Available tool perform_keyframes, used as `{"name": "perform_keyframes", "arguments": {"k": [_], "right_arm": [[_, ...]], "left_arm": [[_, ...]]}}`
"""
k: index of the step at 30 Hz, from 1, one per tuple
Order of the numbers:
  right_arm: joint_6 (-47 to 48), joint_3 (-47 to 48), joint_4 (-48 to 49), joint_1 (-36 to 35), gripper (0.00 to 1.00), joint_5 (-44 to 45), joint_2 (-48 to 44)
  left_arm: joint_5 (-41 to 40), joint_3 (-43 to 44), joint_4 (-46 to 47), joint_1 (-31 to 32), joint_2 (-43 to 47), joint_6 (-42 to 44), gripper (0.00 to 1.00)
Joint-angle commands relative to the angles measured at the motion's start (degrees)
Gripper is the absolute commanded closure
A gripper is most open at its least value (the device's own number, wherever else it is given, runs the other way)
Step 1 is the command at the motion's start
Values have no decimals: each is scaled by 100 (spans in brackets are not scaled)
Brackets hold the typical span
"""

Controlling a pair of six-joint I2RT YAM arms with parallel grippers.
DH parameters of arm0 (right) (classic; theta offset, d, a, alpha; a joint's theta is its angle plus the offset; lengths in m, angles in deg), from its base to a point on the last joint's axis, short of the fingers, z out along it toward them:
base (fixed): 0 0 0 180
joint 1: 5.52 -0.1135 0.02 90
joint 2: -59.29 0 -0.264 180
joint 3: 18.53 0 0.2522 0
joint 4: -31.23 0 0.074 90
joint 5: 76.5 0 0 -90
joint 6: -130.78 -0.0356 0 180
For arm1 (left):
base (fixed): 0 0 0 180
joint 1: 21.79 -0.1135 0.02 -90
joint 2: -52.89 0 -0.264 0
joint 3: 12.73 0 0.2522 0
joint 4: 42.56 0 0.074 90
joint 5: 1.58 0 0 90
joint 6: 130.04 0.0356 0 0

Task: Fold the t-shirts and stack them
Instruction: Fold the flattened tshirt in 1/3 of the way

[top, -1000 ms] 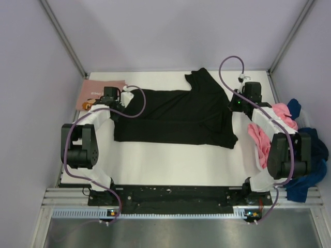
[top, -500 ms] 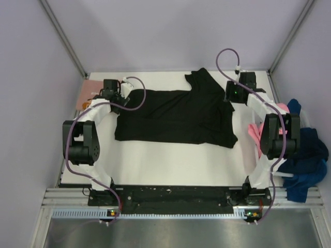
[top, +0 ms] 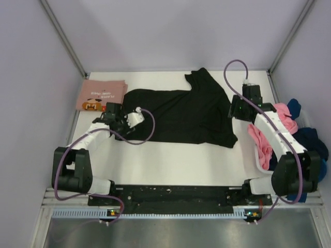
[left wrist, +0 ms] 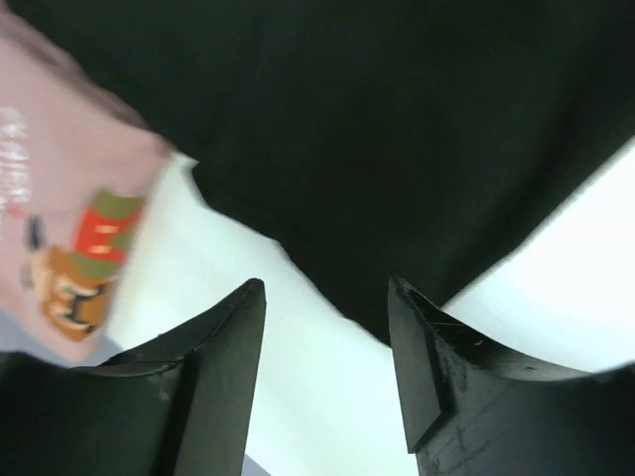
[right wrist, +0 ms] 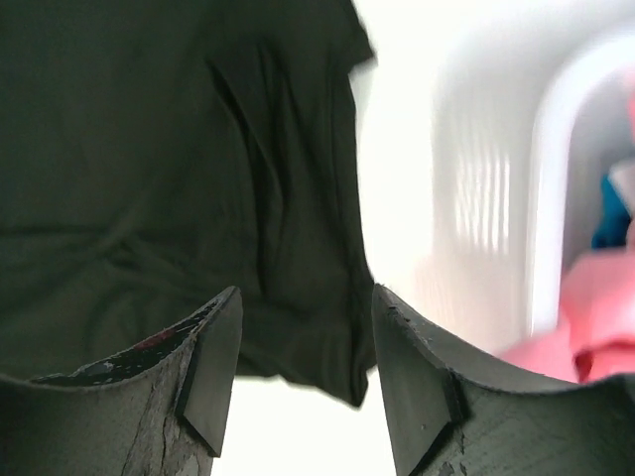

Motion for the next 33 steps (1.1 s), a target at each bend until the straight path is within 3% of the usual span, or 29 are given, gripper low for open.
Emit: {"name": "perform_keyframes", "arguments": {"k": [1,7,13,16,17,19,20,22,26,33], "right_arm": [[-451,-844,-692,-195,46,312,-531],[-812,-1767,-517,-204,46,-145,-629],[-874,-2120,116,-195,47,-190,-146],[-856,-2094,187,-178,57,-111,135],[-856,-2111,187,-143,69,-137,171],[-865,-2172,169,-125,86,-198,128],[-873,-2190,117,-134,93,-233,32],[-900,-2199,-120,-134,100,-391,-275],[-979,-2243,-1024,-169,100,-436,-1110],[-1330,-2077,-2536,-695,100,-1069,-1938]], "left_arm": [[295,-705,430,-35,180,1041,40],[507,-1083,1080,-35,-65,1403,35],[190,-1084,1318,-35,-619,1455,39],[146,-1119,1327,-35,-716,1394,54],[129,-1171,1353,-35,-707,1351,63],[67,-1206,1345,-35,-664,1236,91],[6,-1181,1266,-35,-594,1140,100],[-204,-1102,916,-35,-401,903,100],[-829,-1285,107,-140,354,770,100],[-944,-1515,-1983,-149,1858,727,100]]}}
